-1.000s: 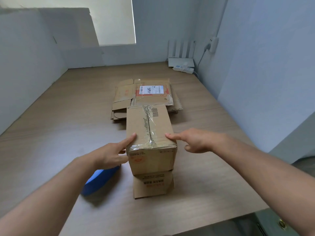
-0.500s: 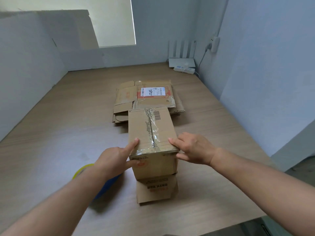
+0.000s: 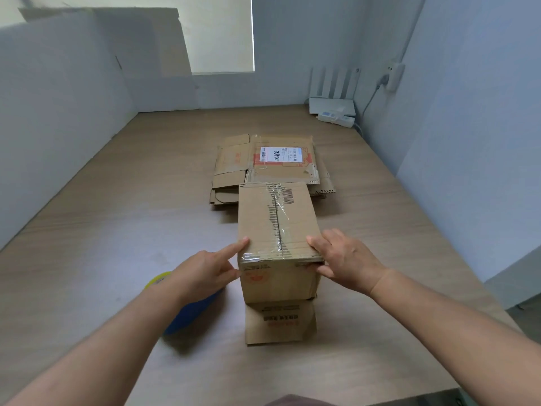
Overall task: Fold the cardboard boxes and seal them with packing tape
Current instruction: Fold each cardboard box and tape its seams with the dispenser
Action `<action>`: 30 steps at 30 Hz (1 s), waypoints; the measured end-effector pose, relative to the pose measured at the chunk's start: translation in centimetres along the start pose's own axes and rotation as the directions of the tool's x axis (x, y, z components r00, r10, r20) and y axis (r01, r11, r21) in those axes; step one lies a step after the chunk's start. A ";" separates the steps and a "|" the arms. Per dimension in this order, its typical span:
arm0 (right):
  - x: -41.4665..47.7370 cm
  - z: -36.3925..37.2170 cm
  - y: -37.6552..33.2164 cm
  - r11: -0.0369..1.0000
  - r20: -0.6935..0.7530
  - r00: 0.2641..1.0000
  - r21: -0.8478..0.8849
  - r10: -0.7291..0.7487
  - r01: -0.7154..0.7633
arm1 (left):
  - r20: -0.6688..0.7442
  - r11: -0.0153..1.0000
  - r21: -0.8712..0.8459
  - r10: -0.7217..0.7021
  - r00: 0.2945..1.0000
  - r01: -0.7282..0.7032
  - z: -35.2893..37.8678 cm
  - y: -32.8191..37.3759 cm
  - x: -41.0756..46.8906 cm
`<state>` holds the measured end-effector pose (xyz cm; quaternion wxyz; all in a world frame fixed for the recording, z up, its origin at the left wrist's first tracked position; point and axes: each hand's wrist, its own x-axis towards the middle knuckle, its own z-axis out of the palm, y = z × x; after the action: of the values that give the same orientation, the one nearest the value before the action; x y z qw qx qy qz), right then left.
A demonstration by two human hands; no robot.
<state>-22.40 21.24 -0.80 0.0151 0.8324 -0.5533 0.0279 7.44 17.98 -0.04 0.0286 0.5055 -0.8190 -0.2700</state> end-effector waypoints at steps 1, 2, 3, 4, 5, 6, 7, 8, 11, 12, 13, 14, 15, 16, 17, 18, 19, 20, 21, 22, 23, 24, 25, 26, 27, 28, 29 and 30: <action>0.1 -0.1 0.0 1.000 -0.002 1.000 0.001 0.004 -0.004 | -0.024 1.000 0.012 -0.006 1.000 0.006 0.2 0.2 0.1; 0.1 -0.1 0.0 1.000 -0.006 1.000 0.006 0.008 -0.008 | -0.038 1.000 0.027 -0.009 0.999 0.010 0.5 0.4 0.2; 0.1 -0.1 0.0 1.000 -0.009 1.000 0.015 0.013 -0.013 | -0.050 0.999 0.043 -0.007 0.999 0.009 0.8 0.6 0.4; 0.2 -0.1 0.0 1.000 -0.007 1.000 0.023 0.019 -0.018 | -0.064 0.998 0.066 -0.002 0.998 0.007 1.2 0.8 0.6; 0.2 -0.1 -0.1 0.999 -0.002 1.000 0.026 0.023 -0.023 | -0.079 0.997 0.081 -0.005 0.997 0.012 1.5 0.9 0.8; 0.3 -0.1 -0.1 0.999 -0.002 1.000 0.023 0.027 -0.027 | -0.091 0.997 0.070 -0.023 0.996 0.029 1.9 0.9 0.9; 0.3 -0.1 -0.1 0.999 -0.005 0.999 0.025 0.031 -0.031 | -0.102 0.998 0.043 -0.049 0.994 0.053 2.3 0.8 1.1; 0.3 -0.1 -0.1 0.999 -0.011 0.999 0.040 0.034 -0.033 | -0.121 0.996 0.029 -0.083 0.989 0.087 3.0 0.7 1.1; 0.0 0.2 -0.4 0.996 -0.024 0.998 0.071 0.050 -0.048 | -0.261 0.970 0.090 -0.195 0.945 0.225 5.8 1.3 0.3; 0.0 0.3 -0.4 0.997 -0.023 0.998 0.063 0.055 -0.054 | -0.307 0.966 0.074 -0.212 0.928 0.246 6.9 1.6 0.2; -0.1 0.5 -0.5 0.996 -0.034 0.998 0.066 0.057 -0.055 | -0.333 0.967 0.039 -0.225 0.916 0.252 7.6 2.0 0.1; -0.1 0.5 -0.5 0.995 -0.048 0.997 0.079 0.060 -0.056 | -0.333 0.967 -0.002 -0.242 0.911 0.256 7.9 2.2 0.0; -0.1 0.5 -0.4 0.994 -0.049 0.997 0.088 0.067 -0.063 | -0.302 0.965 -0.015 -0.255 0.919 0.263 8.1 2.1 0.0; -0.1 0.6 -0.4 0.993 -0.037 0.996 0.095 0.079 -0.075 | -0.249 0.964 -0.004 -0.259 0.933 0.266 8.2 1.8 0.0; -0.2 0.7 -0.4 0.989 -0.020 0.995 0.111 0.099 -0.096 | -0.178 0.962 0.003 -0.267 0.947 0.272 8.3 1.3 -0.2; -0.4 0.8 -0.5 0.979 -0.007 0.990 0.150 0.140 -0.137 | -0.103 0.961 -0.034 -0.276 0.956 0.274 8.2 1.0 -0.6; -0.5 0.7 -0.9 0.953 0.007 0.978 0.221 0.209 -0.205 | -0.047 0.955 -0.147 -0.268 0.962 0.259 7.9 1.0 -0.9; -0.5 0.6 -1.4 0.902 0.026 0.956 0.324 0.293 -0.285 | -0.025 0.926 -0.302 -0.247 0.969 0.228 7.4 1.3 -1.0; -0.3 0.6 -2.1 0.825 0.043 0.926 0.441 0.374 -0.354 | -0.030 0.868 -0.463 -0.220 0.975 0.182 6.8 1.8 -0.9; 0.1 0.6 -2.8 0.735 0.059 0.893 0.545 0.445 -0.402 | -0.043 0.802 -0.580 -0.207 0.977 0.144 6.1 2.4 -0.6; 0.6 0.8 -3.4 0.649 0.080 0.858 0.619 0.508 -0.442 | -0.055 0.756 -0.643 -0.207 0.977 0.124 5.7 3.0 -0.3; 1.1 0.9 -3.8 0.583 0.104 0.822 0.656 0.560 -0.480 | -0.062 0.737 -0.666 -0.212 0.975 0.118 5.3 3.7 0.0; 1.5 1.0 -3.9 0.548 0.124 0.792 0.659 0.598 -0.516 | -0.065 0.741 -0.661 -0.216 0.974 0.120 4.9 4.2 0.2; 1.7 1.0 -3.6 0.534 0.139 0.773 0.648 0.619 -0.544 | -0.063 0.756 -0.643 -0.212 0.975 0.123 4.7 4.6 0.3; 1.7 0.8 -3.0 0.526 0.155 0.767 0.644 0.622 -0.556 | -0.054 0.769 -0.626 -0.205 0.977 0.127 4.4 4.9 0.2; 1.4 0.6 -2.2 0.516 0.179 0.773 0.650 0.609 -0.558 | -0.041 0.770 -0.623 -0.206 0.978 0.136 4.2 5.0 0.1; 1.1 0.2 -1.1 0.509 0.209 0.784 0.657 0.585 -0.555 | -0.037 0.763 -0.630 -0.217 0.976 0.146 3.8 5.0 0.1; 0.5 -0.3 0.0 0.513 0.240 0.795 0.654 0.557 -0.556 | -0.048 0.759 -0.633 -0.234 0.971 0.151 3.5 5.0 0.4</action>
<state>-22.23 20.82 -0.45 -0.3083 0.5527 -0.7371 0.2371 2.07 20.79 -0.73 0.2174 0.5646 -0.6231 -0.4957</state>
